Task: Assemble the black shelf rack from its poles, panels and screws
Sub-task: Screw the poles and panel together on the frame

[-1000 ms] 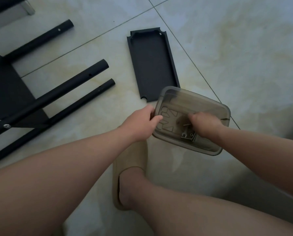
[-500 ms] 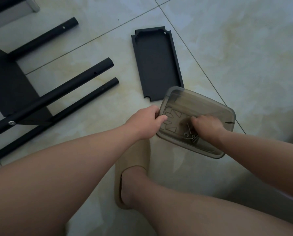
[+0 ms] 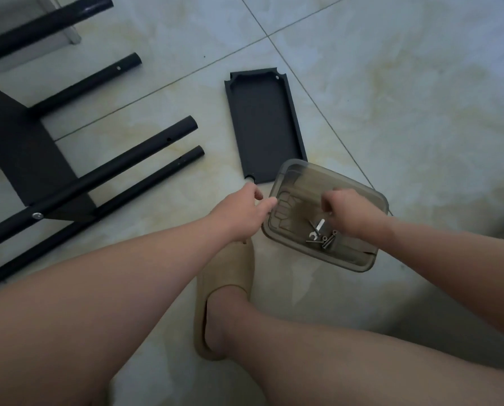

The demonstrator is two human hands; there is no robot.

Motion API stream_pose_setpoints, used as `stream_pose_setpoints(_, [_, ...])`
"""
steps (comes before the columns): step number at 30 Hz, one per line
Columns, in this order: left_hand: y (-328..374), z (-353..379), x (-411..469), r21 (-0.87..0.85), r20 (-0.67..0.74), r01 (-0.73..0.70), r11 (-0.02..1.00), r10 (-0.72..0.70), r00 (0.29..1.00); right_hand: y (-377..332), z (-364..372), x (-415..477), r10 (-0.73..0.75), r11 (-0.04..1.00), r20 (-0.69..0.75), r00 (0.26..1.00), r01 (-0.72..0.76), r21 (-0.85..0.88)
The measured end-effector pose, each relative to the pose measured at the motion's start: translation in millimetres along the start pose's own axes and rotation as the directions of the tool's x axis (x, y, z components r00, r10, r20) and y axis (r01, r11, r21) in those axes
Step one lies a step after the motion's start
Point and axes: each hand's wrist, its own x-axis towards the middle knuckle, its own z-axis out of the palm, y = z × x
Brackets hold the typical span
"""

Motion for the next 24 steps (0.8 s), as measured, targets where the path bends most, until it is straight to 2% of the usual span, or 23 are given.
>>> stream_pose_setpoints(2, [4.3, -14.2, -10.7, -0.051, -0.007, 0.024, 0.998, -0.024, 1.000, -18.5, -24.3, -10.0, -0.046, 0.991, -0.078, 0.996, 0.055, 0.123])
stream_pose_setpoints(5, [8.5, -45.8, -31.6, -0.289, 0.078, 0.168, 0.942, -0.152, 0.985, -61.3, -59.5, -33.1, -0.146, 0.945, -0.203, 0.968, 0.197, 0.261])
stream_pose_setpoints(8, [6.3, -86.8, -60.8, -0.595, 0.170, 0.286, 0.751, -0.229, 0.958, -112.3, -94.3, -59.2, -0.294, 0.873, -0.319, 0.901, 0.389, 0.294])
stream_pose_setpoints(11, [-6.4, -123.2, -93.2, -0.786, 0.166, 0.257, 0.563, -0.209, 0.964, -165.1, -124.6, -82.3, -0.400, 0.807, -0.385, 0.832, 0.519, 0.283])
stream_pose_setpoints(13, [-19.4, -143.3, -116.0, -0.845, 0.179, 0.243, 0.476, -0.177, 0.968, -198.9, -138.5, -94.3, -0.462, 0.768, -0.410, 0.786, 0.587, 0.259])
stream_pose_setpoints(16, [-40.6, -170.0, -144.6, -0.889, 0.198, 0.225, 0.400, -0.108, 0.974, -247.0, -150.2, -105.6, -0.540, 0.716, -0.428, 0.725, 0.663, 0.218])
stream_pose_setpoints(20, [-61.2, -194.8, -167.4, -0.943, 0.168, 0.164, 0.291, -0.013, 0.986, -304.5, -154.8, -105.5, -0.619, 0.678, -0.389, 0.682, 0.714, 0.173])
stream_pose_setpoints(22, [-73.4, -203.3, -171.6, -0.957, 0.129, 0.133, 0.257, -0.032, 0.991, -327.2, -155.9, -100.1, -0.653, 0.650, -0.400, 0.643, 0.747, 0.138])
stream_pose_setpoints(24, [-92.3, -210.5, -171.4, -0.958, 0.080, 0.116, 0.263, -0.146, 0.986, -343.4, -154.8, -90.5, -0.663, 0.621, -0.458, 0.592, 0.777, 0.105])
